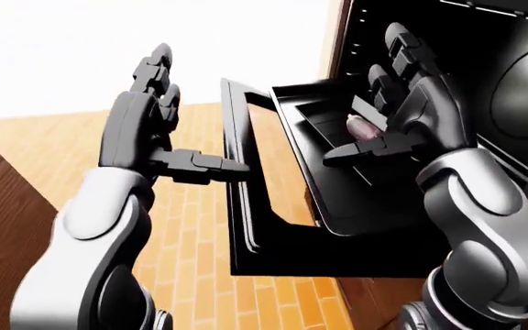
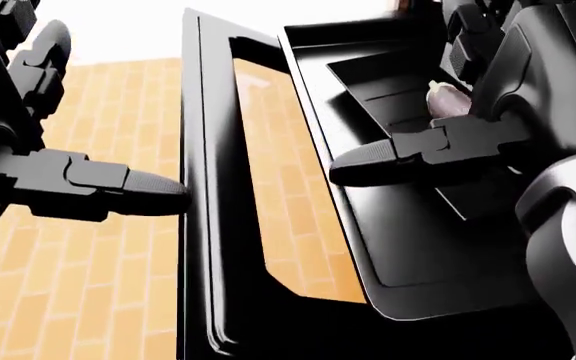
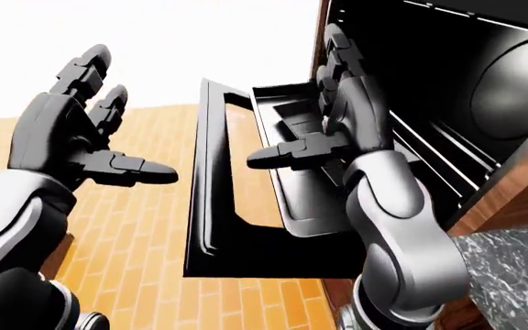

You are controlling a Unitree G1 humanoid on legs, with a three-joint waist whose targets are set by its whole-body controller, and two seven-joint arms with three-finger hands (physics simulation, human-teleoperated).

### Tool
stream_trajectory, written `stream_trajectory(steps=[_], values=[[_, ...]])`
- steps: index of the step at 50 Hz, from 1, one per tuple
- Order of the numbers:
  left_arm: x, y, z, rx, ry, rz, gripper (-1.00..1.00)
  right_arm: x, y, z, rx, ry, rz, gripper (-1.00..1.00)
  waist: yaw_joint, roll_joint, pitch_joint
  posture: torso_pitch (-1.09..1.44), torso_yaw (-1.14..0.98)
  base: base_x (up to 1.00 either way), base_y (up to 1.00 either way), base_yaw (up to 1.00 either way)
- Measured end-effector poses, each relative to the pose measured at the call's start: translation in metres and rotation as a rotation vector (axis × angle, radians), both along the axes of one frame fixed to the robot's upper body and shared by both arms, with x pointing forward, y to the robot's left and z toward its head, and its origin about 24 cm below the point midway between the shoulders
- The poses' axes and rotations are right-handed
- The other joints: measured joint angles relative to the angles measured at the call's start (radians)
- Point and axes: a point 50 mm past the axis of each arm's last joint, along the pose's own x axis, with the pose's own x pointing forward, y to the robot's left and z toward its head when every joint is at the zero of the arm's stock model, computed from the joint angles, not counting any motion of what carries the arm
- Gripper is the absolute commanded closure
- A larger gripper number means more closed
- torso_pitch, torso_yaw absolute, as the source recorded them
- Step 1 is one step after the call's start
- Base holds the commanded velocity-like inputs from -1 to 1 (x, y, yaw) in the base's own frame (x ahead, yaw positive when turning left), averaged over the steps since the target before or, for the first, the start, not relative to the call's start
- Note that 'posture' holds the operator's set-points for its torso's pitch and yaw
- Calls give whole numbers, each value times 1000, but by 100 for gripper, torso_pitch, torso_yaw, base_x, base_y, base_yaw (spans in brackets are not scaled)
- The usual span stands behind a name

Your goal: Pick the eggplant from the oven and place it on the plate on the counter.

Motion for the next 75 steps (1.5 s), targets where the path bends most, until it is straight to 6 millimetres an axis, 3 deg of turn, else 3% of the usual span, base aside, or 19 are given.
stream_trajectory(steps=[9,10,11,14,18,19,22,25,28,29,30,33,38,40,48,57,62,75], values=[[1,2,5,3,-16,18,-100,0,2,5,-8,-26,7,-100,-10,82,5,0,0,45,-35,0],[2,4,4,0,-9,30,-100,0,3,3,-6,-18,16,-100,-1,67,14,0,0,50,-34,0],[3,6,1,-4,8,42,-100,0,5,0,-8,-2,25,-100,5,67,21,0,0,49,-16,0],[2,10,5,-5,8,68,-100,0,6,2,-3,-4,47,-100,-2,70,2,0,0,4,-1,0],[-2,5,14,6,-40,44,-100,-4,0,8,16,-38,27,-100,-27,15,2,0,0,-18,-8,0],[-1,4,12,7,-21,33,-100,-3,-2,5,18,-20,18,-100,-36,24,0,0,0,-19,-22,0],[1,-1,11,19,10,-8,-100,2,-7,0,23,20,-18,-100,-44,5,0,0,0,-18,-22,0],[-1,3,15,15,-15,4,-100,-1,-4,8,21,-16,-6,-100,-25,25,-19,0,0,-17,-21,0],[-4,8,19,8,-43,39,-100,-5,2,13,14,-61,29,-100,-28,58,-1,0,0,0,0,0],[-4,9,20,7,-50,44,-100,-5,2,15,11,-68,35,-100,-33,75,-4,0,0,0,0,0],[-5,10,21,8,-54,49,-100,-4,2,15,14,-68,38,-100,-32,75,-6,0,0,0,0,0],[-3,11,15,6,-23,56,-100,1,-1,11,-8,-27,26,-100,-16,40,6,0,0,0,0,0],[-3,11,17,16,-22,57,-100,13,-12,5,-107,16,-73,-100,-7,-13,-1,0,0,0,0,0],[-5,11,18,14,-28,54,-100,18,-15,2,-148,32,-111,-100,-8,-4,5,0,0,0,0,0],[-6,9,20,25,-31,35,-100,38,-24,2,-250,95,-189,-100,-12,21,-4,0,0,0,0,0],[-5,11,16,19,-19,38,-100,70,-14,-3,-395,219,-187,-100,-19,28,-4,0,0,0,0,0],[-4,14,17,19,-14,49,-100,85,-19,-12,-644,322,-239,-100,-19,22,-4,0,0,0,0,0],[-3,14,14,22,-15,48,-100,92,-32,-40,-792,442,-247,-100,-22,33,-1,0,0,0,0,0]])
